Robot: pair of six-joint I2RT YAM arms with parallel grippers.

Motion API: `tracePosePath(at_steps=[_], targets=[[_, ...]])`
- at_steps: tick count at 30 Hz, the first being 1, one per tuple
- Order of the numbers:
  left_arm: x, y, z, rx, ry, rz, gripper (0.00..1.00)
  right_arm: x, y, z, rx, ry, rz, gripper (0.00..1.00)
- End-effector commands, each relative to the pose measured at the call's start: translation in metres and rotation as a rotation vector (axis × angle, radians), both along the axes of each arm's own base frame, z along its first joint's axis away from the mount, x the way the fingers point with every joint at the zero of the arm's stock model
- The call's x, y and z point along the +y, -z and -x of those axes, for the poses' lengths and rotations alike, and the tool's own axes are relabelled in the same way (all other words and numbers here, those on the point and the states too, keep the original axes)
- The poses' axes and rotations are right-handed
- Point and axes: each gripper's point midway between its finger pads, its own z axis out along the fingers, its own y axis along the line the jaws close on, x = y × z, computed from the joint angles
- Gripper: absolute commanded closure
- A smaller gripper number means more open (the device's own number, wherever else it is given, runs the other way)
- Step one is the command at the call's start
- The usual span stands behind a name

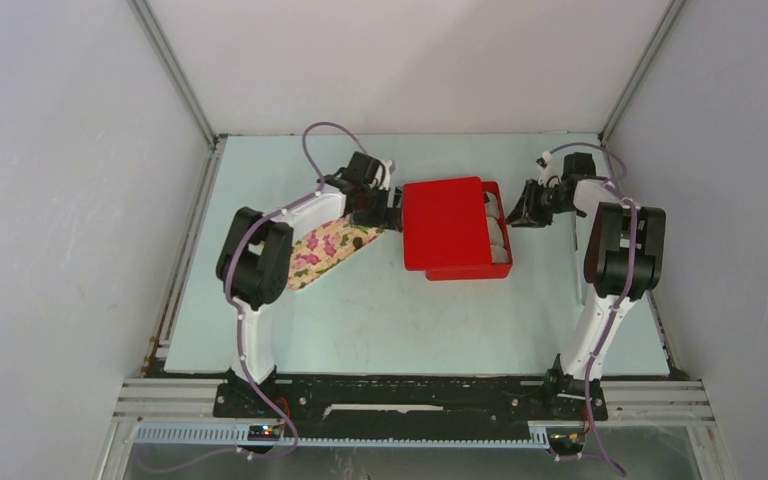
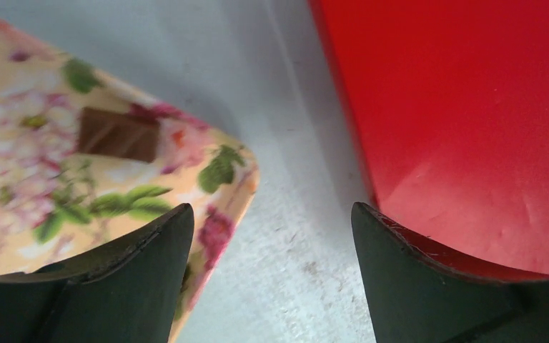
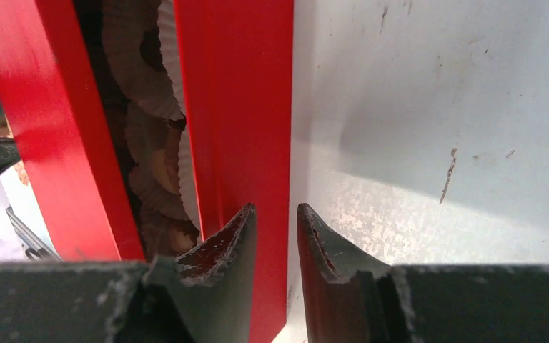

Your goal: Pack the chocolate

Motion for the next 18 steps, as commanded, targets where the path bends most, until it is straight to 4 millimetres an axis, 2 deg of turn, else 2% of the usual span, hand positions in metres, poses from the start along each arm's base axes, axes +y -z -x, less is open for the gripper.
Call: tracePosePath(at_steps=[1, 9, 13, 18], targets=[[-0.026, -0.004, -0.005, -0.033, 0.057, -0.029, 0.15, -0.002, -0.003, -0.01, -0.027, -0.015, 0.026, 0.7], [-0.053, -0.011, -0.006, -0.071, 0.11, -0.019, 0.15, 0.025, -0.001, 0.0, -0.011, -0.103, -0.036, 0.67], [-0.064, -0.012, -0.008, -0.078, 0.134, -0.014, 0.15, 0.029, 0.0, 0.002, -0.006, -0.112, -0.035, 0.66], [-0.074, -0.003, -0.001, -0.056, 0.163, -0.019, 0.15, 0.03, 0.001, 0.006, 0.008, -0.117, -0.038, 0.66]])
